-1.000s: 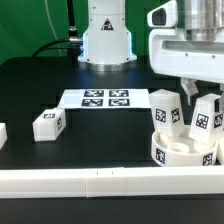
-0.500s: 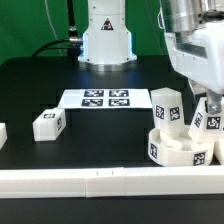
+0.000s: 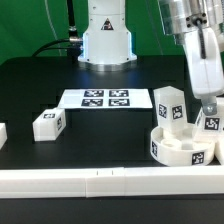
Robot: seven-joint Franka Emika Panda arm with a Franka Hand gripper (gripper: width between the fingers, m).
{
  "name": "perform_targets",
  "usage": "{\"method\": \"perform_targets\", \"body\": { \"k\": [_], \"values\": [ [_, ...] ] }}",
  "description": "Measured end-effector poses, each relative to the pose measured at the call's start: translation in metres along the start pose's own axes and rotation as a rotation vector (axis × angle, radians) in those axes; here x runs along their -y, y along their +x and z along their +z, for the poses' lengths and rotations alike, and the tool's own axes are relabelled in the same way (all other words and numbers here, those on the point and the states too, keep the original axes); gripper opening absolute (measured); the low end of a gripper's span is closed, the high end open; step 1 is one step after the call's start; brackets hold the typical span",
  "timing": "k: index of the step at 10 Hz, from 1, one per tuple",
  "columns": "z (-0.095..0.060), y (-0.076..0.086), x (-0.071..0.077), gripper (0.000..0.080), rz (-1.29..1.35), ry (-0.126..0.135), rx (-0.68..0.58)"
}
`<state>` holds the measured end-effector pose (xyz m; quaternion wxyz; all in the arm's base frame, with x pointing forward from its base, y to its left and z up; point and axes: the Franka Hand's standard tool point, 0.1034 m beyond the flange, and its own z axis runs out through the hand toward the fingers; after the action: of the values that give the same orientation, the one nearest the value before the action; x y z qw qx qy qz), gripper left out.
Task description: Assemble stool
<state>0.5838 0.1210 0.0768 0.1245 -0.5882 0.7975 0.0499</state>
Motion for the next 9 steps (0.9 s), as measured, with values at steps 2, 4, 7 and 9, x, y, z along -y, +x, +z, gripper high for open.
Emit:
{"method": "perform_targets", "body": {
  "k": [2,4,7,9],
  "values": [
    [0.0002,-0.0004,-0.0001,0.0337,0.112,0.001,0.004],
    [-0.0012,0.0041,0.0046,0.0337,0.282,0.044,0.032],
    [-0.0007,0.0045,0.0037,0.0407,0.349,0.046,0.041],
    [-0.0092,0.0048,0.0088,0.0578,0.227,0.055,0.042]
  ]
}}
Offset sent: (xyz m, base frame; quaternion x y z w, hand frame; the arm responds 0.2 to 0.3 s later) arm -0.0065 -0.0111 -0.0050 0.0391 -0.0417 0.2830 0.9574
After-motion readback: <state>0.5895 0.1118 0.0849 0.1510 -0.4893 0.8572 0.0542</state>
